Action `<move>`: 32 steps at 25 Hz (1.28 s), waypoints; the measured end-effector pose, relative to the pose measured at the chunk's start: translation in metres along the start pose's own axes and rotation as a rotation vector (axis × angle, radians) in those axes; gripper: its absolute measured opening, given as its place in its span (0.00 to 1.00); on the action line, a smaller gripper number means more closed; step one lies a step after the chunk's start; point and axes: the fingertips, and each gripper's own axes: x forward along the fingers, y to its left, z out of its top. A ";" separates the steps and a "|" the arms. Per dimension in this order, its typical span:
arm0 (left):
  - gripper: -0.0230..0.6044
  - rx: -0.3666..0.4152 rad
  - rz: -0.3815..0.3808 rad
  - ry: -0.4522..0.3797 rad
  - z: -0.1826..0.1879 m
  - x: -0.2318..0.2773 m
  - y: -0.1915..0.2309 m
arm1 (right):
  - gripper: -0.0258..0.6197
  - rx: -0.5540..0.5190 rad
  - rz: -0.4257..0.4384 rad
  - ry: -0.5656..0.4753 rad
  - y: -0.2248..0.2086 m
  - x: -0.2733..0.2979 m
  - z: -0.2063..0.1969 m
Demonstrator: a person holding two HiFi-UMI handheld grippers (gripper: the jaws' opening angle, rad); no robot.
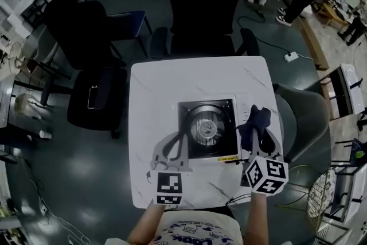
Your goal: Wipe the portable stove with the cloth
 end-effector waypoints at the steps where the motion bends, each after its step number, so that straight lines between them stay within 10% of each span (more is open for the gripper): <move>1: 0.07 0.003 0.006 0.010 -0.001 0.004 0.001 | 0.18 -0.003 0.009 0.010 -0.003 0.007 0.000; 32: 0.07 -0.081 0.131 0.171 -0.050 0.041 0.024 | 0.18 -0.247 0.159 0.316 -0.011 0.147 -0.031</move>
